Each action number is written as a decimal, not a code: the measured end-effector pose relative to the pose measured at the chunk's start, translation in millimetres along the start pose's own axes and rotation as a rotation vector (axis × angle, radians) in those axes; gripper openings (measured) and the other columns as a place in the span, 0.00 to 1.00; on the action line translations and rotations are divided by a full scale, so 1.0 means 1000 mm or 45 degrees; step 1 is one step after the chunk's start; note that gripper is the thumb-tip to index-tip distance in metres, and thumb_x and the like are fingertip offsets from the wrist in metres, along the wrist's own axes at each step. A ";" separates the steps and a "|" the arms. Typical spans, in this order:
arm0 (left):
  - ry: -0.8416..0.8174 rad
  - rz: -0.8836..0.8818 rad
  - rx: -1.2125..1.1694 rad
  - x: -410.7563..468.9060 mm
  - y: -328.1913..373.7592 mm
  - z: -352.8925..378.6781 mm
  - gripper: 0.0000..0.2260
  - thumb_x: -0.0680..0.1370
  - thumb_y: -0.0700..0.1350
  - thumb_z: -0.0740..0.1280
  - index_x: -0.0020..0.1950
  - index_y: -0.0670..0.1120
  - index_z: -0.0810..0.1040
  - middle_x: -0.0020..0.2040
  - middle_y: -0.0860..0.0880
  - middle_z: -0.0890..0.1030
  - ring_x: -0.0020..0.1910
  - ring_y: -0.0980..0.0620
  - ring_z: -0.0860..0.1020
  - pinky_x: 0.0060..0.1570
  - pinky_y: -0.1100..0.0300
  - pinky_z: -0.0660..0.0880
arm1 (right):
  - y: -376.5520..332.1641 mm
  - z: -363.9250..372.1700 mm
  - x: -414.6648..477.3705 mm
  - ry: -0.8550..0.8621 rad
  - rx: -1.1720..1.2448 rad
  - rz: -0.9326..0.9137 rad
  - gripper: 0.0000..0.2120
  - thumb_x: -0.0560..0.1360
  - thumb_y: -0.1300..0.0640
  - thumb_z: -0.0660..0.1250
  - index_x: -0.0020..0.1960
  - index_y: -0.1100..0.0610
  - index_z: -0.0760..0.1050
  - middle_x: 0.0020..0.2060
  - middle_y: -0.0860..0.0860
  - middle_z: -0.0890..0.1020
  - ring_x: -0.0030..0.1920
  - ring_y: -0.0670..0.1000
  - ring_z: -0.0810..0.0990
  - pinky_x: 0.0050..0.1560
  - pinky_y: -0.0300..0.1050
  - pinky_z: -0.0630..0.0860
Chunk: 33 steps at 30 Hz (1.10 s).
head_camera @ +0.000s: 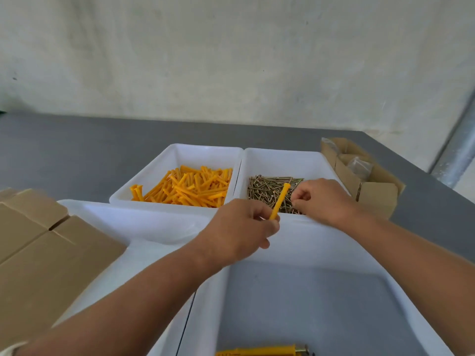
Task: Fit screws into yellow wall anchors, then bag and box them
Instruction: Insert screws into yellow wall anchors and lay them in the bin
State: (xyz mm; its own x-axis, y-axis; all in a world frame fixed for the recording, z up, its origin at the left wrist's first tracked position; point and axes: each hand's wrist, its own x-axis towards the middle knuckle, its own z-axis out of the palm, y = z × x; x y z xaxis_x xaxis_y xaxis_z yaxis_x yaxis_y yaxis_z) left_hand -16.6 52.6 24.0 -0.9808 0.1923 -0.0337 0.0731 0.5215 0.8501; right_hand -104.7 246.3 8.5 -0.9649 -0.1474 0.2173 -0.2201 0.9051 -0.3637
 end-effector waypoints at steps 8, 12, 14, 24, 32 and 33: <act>-0.008 0.151 0.386 -0.005 -0.008 0.011 0.05 0.79 0.45 0.66 0.47 0.53 0.79 0.43 0.54 0.83 0.43 0.57 0.83 0.48 0.60 0.79 | -0.005 -0.035 -0.032 0.309 0.370 0.075 0.08 0.77 0.60 0.65 0.43 0.48 0.75 0.37 0.47 0.82 0.40 0.47 0.83 0.43 0.46 0.79; 0.060 0.207 0.560 -0.005 -0.010 0.012 0.06 0.79 0.45 0.64 0.50 0.52 0.81 0.45 0.54 0.83 0.44 0.55 0.80 0.48 0.60 0.78 | -0.010 -0.038 -0.052 0.346 0.846 0.195 0.09 0.76 0.63 0.67 0.43 0.49 0.76 0.33 0.48 0.84 0.37 0.46 0.85 0.44 0.50 0.82; 0.084 0.251 0.636 -0.005 -0.012 0.014 0.07 0.80 0.45 0.63 0.52 0.52 0.81 0.45 0.54 0.82 0.44 0.56 0.78 0.43 0.66 0.74 | -0.012 -0.034 -0.057 0.372 0.960 0.214 0.10 0.77 0.64 0.65 0.43 0.50 0.76 0.33 0.45 0.84 0.36 0.45 0.85 0.41 0.45 0.81; 0.105 0.286 0.800 -0.001 -0.014 0.019 0.08 0.81 0.43 0.61 0.55 0.48 0.80 0.51 0.51 0.82 0.48 0.52 0.79 0.47 0.62 0.75 | -0.020 -0.040 -0.061 0.608 1.064 0.177 0.14 0.77 0.66 0.61 0.43 0.49 0.76 0.32 0.47 0.80 0.28 0.40 0.79 0.30 0.31 0.75; 0.099 0.273 0.805 -0.001 -0.013 0.019 0.08 0.81 0.44 0.61 0.56 0.48 0.79 0.51 0.50 0.82 0.48 0.52 0.78 0.49 0.60 0.76 | -0.021 -0.042 -0.063 0.594 0.911 0.192 0.13 0.76 0.63 0.62 0.42 0.46 0.75 0.30 0.41 0.81 0.29 0.39 0.79 0.39 0.44 0.78; 0.099 0.274 0.805 -0.001 -0.013 0.019 0.08 0.81 0.44 0.61 0.56 0.48 0.79 0.51 0.50 0.82 0.48 0.52 0.79 0.49 0.60 0.77 | -0.021 -0.043 -0.063 0.596 0.909 0.195 0.12 0.76 0.63 0.63 0.42 0.46 0.75 0.30 0.40 0.81 0.29 0.39 0.79 0.40 0.45 0.78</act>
State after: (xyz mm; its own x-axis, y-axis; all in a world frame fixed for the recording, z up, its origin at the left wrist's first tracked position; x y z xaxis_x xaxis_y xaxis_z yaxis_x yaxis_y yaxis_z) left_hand -13.5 60.9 2.9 -0.9410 0.2983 0.1598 0.3370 0.8693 0.3615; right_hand -33.0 253.5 41.1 -0.8677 0.2772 0.4126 -0.2809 0.4113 -0.8671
